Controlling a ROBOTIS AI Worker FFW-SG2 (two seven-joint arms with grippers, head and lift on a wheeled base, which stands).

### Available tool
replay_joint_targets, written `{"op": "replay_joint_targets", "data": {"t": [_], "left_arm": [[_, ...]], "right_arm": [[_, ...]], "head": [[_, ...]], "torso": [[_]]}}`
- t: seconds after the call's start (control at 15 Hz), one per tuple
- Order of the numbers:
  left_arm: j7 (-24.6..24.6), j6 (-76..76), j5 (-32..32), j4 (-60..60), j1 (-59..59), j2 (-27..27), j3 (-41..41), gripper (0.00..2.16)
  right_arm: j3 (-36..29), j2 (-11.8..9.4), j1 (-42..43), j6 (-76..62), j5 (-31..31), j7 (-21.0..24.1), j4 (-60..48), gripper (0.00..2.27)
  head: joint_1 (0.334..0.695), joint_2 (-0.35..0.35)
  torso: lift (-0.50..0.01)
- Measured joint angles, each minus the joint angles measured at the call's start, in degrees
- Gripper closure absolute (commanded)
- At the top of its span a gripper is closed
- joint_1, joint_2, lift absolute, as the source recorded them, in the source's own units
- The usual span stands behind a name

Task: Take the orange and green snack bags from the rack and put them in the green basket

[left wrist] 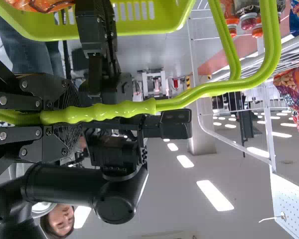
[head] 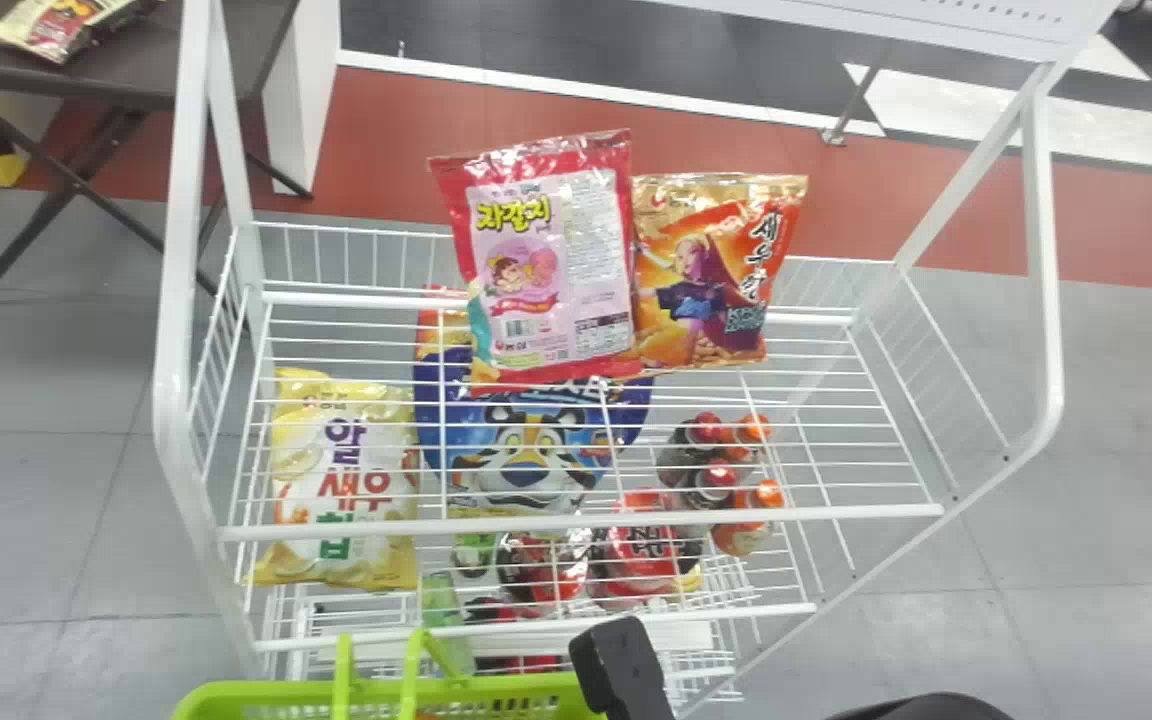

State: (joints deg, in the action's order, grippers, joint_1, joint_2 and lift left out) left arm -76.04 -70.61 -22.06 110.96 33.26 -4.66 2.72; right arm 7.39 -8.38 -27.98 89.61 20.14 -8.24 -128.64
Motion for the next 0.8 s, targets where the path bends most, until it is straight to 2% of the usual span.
{"op": "replay_joint_targets", "data": {"t": [0.2, 0.4, 0.8], "left_arm": [[0.19, 0.06, 0.0, -0.33, -0.31, 0.08, 0.0, 2.0], [0.09, 0.25, 0.0, -0.39, -0.39, 0.16, -0.01, 2.0], [-0.04, 2.14, -0.08, -1.2, -0.3, 0.39, 0.0, 2.0]], "right_arm": [[-3.22, -0.42, -2.48, 0.01, 0.49, -0.43, -8.45, 0.07], [-7.26, -0.52, -3.76, -0.38, 0.58, -4.26, -15.98, 0.08], [-15.39, 0.04, -6.95, -25.71, -0.42, -8.3, -20.35, 0.1]], "head": [[0.695, -0.343], [0.695, -0.345], [0.695, -0.35]], "torso": [[0.0], [0.0], [0.0]]}}
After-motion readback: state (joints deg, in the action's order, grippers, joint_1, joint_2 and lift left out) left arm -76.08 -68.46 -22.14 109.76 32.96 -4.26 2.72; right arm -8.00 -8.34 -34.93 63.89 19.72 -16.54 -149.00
